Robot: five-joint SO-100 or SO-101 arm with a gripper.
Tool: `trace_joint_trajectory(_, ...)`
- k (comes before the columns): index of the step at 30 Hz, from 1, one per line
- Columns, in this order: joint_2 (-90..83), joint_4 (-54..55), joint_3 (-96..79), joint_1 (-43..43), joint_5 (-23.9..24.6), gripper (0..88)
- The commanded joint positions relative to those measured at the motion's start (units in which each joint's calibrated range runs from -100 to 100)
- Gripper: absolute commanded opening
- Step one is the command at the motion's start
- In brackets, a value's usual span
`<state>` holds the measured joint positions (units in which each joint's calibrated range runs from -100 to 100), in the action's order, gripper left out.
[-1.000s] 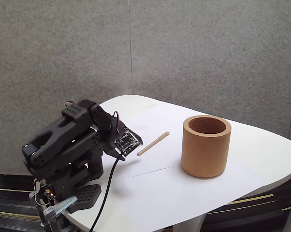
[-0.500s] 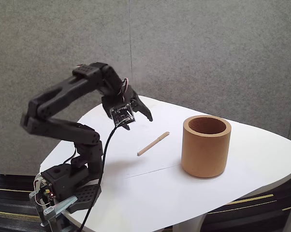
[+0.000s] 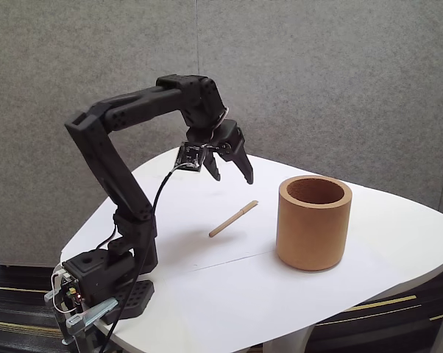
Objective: Grab the pen and put it in the pen holder.
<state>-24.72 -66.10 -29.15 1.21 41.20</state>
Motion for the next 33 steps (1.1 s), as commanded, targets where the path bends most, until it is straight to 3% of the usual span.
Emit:
trace_joint_trajectory(1, 3.9, 1.0, 3.4, 0.0, 2.7, 31.3)
trace_joint_trajectory(17, 22.9, 16.1, 3.6, 0.3, 2.8, 31.3)
trace_joint_trajectory(33, 26.0, 16.4, 5.1, 3.8, 4.1, 31.3)
